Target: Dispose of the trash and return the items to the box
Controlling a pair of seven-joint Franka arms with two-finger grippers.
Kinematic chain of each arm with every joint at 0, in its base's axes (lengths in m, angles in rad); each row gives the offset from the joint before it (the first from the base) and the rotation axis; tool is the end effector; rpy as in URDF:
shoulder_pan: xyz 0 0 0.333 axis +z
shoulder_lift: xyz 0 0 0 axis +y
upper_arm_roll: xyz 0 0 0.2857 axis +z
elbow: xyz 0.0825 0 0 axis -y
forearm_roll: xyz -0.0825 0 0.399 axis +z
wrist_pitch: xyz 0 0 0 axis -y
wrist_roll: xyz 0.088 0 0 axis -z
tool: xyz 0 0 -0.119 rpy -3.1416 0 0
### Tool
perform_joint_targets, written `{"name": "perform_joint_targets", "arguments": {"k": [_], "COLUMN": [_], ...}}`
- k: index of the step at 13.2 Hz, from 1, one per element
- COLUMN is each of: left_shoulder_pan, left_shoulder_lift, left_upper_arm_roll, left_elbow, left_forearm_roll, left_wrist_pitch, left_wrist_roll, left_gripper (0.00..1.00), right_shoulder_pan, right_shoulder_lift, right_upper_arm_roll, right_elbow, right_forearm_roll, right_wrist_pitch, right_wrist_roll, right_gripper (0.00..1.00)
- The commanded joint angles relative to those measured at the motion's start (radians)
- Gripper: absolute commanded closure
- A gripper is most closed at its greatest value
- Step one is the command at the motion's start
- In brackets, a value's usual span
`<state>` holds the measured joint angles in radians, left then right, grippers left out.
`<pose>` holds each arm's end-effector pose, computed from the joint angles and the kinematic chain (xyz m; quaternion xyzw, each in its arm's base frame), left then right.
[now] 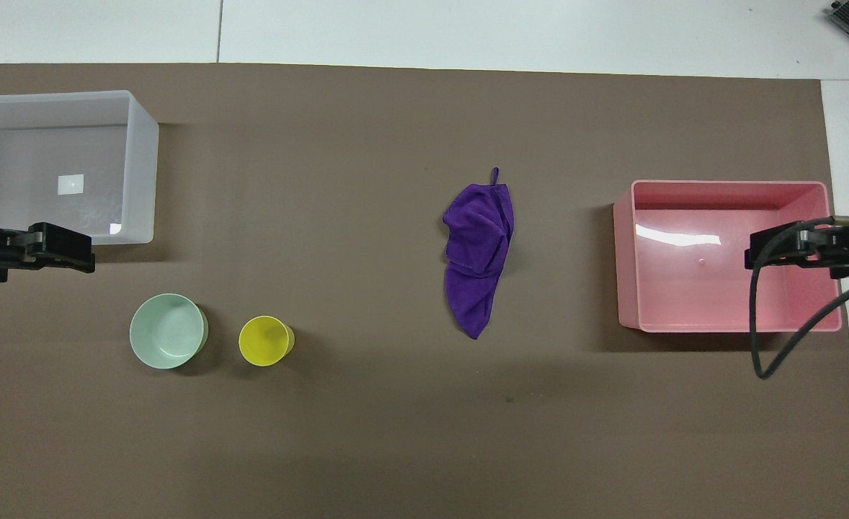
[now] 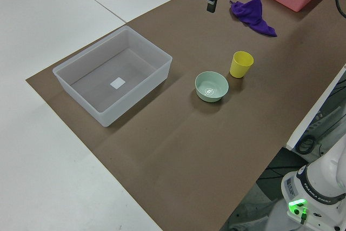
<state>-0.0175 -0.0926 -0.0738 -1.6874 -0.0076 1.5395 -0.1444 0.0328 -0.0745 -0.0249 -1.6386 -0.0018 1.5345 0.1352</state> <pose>0.5355 -0.0514 0.5742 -0.9993 -0.0268 0.0276 0.0029 0.5439 0.0036 0.5877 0.9979 -0.0636 -0.0148 0.0010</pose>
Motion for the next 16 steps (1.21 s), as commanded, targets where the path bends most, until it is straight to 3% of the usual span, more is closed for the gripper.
{"name": "perform_joint_targets", "arguments": {"k": [1,5,10,13,15,16], "left_shoulder_pan": [0.002,-0.010,-0.004,0.007,0.040,0.065], "left_shoulder_lift": [0.005,0.070,0.103,0.131,0.152,0.146], "left_upper_arm_roll": [-0.001,-0.001,-0.008,-0.003,-0.001,-0.001], "left_elbow": [0.000,0.021,0.074,0.104,0.031,-0.050], "left_forearm_roll": [0.003,0.001,0.004,0.000,0.000,-0.002], "left_wrist_pitch": [-0.047,-0.056,-0.171,-0.167,-0.124,-0.045], "left_wrist_roll": [0.003,-0.007,-0.006,-0.011,-0.006,-0.007], "left_gripper": [0.00,0.00,0.00,0.00,0.00,0.00], "right_shoulder_pan": [-0.016,-0.004,0.050,0.107,0.169,0.197], "right_shoulder_lift": [-0.018,-0.025,-0.007,0.080,0.171,0.212], "right_upper_arm_roll": [0.003,0.005,0.016,0.017,0.016,0.016], "right_elbow": [-0.023,-0.038,-0.104,-0.107,-0.110,-0.109], "right_forearm_roll": [0.016,0.016,0.016,0.016,0.016,0.016], "right_wrist_pitch": [0.021,0.029,0.192,0.304,0.398,0.439], "right_wrist_roll": [-0.026,-0.028,0.010,0.070,0.141,0.168], "right_gripper": [0.00,0.00,0.00,0.00,0.00,0.00]}}
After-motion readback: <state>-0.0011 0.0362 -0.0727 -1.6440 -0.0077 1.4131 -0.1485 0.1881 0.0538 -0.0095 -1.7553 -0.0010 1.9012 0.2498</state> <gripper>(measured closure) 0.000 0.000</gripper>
